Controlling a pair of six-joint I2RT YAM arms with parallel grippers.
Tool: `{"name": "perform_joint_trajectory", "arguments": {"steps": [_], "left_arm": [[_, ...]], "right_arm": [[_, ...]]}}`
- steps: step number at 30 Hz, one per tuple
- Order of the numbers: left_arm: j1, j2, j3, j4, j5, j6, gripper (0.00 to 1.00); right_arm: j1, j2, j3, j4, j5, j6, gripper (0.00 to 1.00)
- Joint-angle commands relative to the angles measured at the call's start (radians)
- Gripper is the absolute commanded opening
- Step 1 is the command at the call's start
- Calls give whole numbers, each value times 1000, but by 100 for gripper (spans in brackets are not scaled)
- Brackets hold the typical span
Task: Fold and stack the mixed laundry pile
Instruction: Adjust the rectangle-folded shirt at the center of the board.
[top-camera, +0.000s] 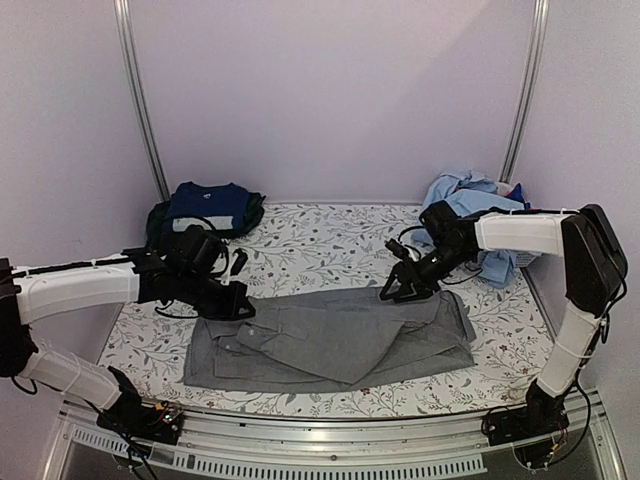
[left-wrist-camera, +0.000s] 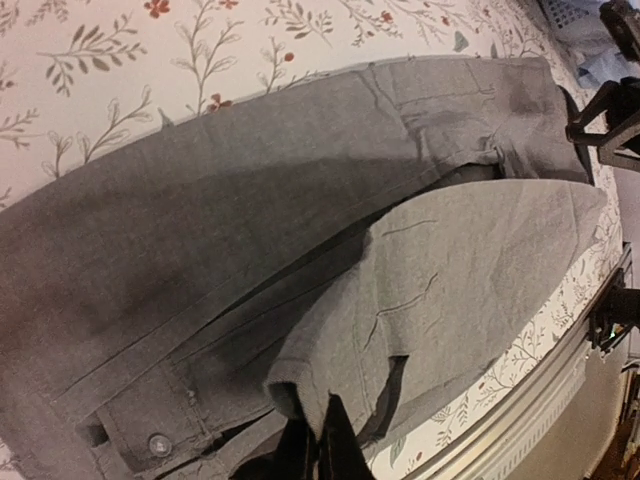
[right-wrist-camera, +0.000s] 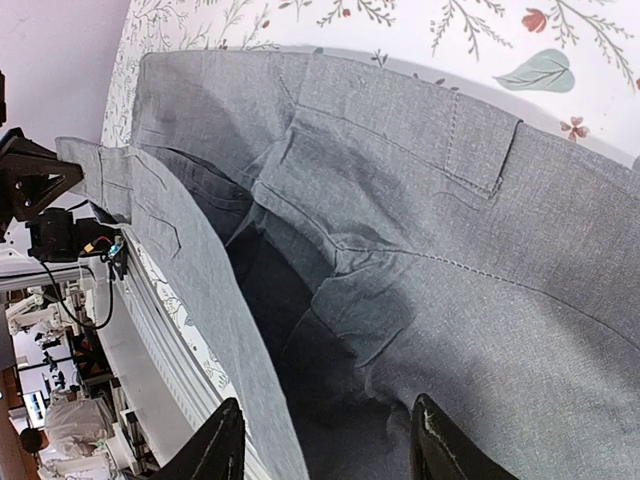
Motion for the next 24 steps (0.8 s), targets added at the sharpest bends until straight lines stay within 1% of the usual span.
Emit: {"name": "perform_joint_trajectory", "arguments": {"steps": [1, 5, 9, 11, 17, 20, 24], "left_arm": [[62, -67, -104, 60, -21, -132, 0], [120, -96, -182, 73, -20, -140, 0], [159, -63, -196, 75, -14, -122, 0], [175, -34, -192, 76, -9, -109, 0], [213, 40, -142, 73, -20, -49, 0], [223, 87, -92, 51, -52, -13, 0], [226, 162, -25, -10, -51, 31, 0]], "right_arm": [[1, 36, 47, -42, 46, -46, 56], [2, 49, 57, -60, 64, -68, 56], [2, 69, 72, -79, 100, -77, 56], [0, 77, 84, -89, 143, -78, 56], [-2, 54, 118, -93, 210, -67, 55], [-3, 23, 122, -88, 211, -70, 52], [-2, -16, 122, -103, 213, -59, 47]]}}
